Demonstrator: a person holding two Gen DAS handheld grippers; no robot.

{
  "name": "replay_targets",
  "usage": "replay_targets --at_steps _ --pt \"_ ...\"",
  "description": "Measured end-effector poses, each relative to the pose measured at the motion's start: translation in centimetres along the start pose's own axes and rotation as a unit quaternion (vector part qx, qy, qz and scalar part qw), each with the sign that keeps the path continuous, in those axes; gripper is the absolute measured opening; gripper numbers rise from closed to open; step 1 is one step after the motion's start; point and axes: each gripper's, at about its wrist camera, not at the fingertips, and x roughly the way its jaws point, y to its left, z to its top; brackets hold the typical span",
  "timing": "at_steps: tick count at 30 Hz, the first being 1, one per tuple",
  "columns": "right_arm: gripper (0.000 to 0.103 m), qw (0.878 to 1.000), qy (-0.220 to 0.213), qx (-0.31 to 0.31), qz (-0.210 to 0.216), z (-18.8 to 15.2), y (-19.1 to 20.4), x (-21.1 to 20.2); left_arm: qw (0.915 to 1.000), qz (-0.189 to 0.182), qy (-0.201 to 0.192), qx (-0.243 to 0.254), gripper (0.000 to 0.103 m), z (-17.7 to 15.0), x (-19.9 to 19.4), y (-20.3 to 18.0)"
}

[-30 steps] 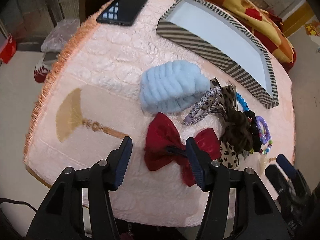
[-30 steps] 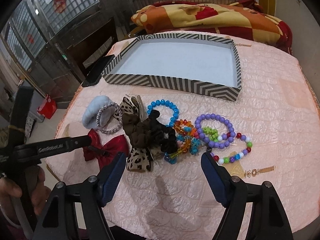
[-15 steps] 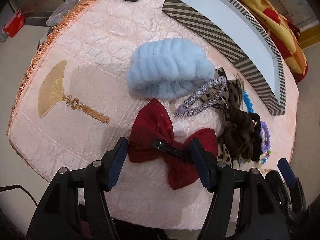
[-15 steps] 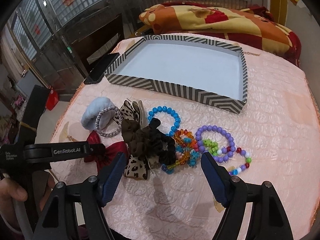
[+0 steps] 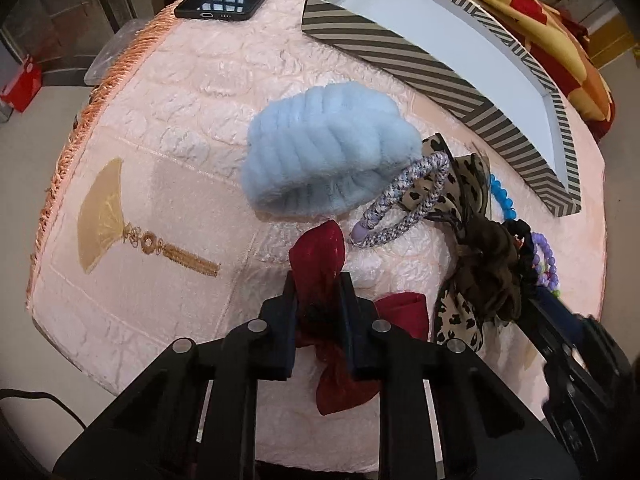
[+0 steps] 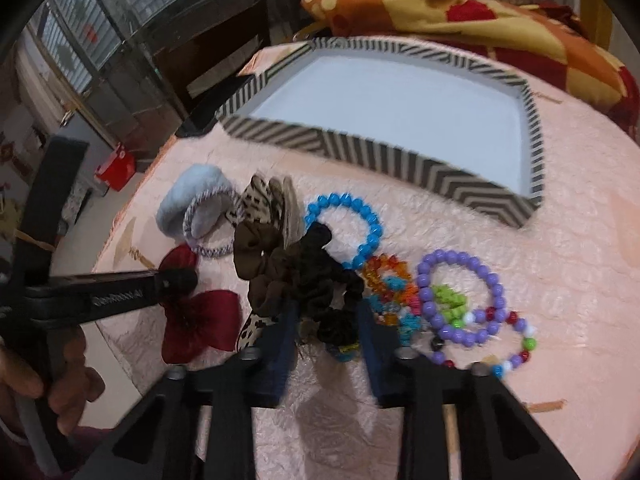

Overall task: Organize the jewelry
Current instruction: 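Carry the red bow and black scrunchie into the tray and release both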

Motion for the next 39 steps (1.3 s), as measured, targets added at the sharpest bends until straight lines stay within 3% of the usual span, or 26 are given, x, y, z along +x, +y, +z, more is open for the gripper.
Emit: replay_targets --at_steps 4,13,25,31,39 --pt "0.005 0.999 -0.031 0.029 0.022 0.1 -1.0 -2.0 0.9998 -0.005 -0.014 0.013 0.011 0.0 -1.4 0.0" --pt "0.005 0.996 -0.083 0.037 0.025 1.9 -1.3 -6.4 0.9981 -0.033 -0.045 0.025 0.01 0.7 -6.4 0.2" --pt "0.005 0.989 -0.121 0.086 -0.011 8.3 -1.9 -5.6 0.988 -0.042 -0.099 0.11 0.01 9.9 -9.2 -3.3" --pt "0.005 0.988 -0.118 0.101 -0.022 11.4 -2.3 -3.5 0.9836 -0.017 -0.112 0.141 0.01 15.3 -7.8 -5.1" --pt "0.005 0.987 -0.107 0.117 -0.033 13.4 -2.9 -1.0 0.9817 -0.001 -0.096 0.164 0.01 18.8 -4.6 -6.3"
